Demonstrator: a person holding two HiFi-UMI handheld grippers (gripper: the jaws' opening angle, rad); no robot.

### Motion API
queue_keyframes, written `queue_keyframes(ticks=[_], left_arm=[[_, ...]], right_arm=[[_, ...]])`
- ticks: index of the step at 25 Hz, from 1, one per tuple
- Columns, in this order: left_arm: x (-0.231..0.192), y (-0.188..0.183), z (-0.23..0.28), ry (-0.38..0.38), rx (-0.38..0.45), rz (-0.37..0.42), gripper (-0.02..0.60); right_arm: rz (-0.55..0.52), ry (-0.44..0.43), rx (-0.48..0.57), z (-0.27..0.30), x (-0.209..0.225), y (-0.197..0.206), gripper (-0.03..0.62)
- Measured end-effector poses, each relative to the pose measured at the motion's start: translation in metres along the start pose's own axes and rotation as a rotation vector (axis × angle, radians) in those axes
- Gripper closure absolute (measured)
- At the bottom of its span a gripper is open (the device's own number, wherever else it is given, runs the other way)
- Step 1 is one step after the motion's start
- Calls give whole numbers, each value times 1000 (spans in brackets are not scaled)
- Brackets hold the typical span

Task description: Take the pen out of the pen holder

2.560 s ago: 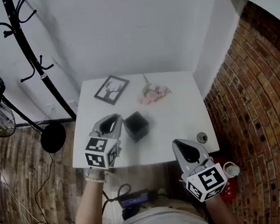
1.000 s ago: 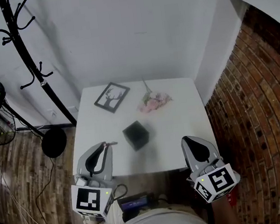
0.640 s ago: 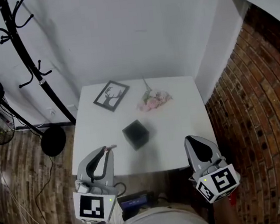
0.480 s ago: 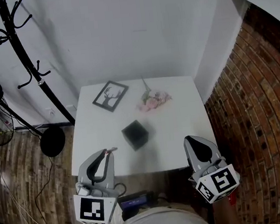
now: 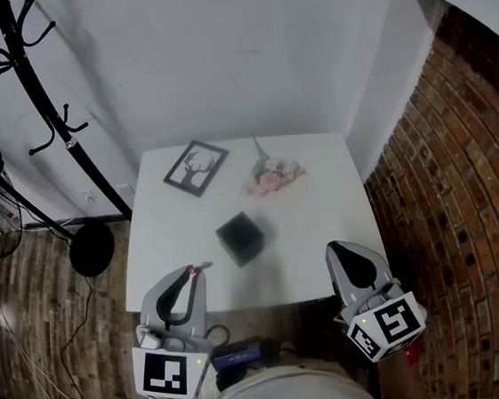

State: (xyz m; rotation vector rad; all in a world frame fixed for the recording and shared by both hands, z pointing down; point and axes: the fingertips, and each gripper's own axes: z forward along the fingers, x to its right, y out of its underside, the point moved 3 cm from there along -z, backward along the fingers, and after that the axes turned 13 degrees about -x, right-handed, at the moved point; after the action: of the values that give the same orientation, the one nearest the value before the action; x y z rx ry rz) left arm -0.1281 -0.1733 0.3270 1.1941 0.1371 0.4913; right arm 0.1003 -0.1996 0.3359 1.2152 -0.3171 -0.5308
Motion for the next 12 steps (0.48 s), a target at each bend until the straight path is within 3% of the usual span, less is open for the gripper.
queue_keyframes(ticks=[12], left_arm=[[1,-2,1,1,14,1,551]], right_arm=[[-21,-3,4,1,-3,-3,592]])
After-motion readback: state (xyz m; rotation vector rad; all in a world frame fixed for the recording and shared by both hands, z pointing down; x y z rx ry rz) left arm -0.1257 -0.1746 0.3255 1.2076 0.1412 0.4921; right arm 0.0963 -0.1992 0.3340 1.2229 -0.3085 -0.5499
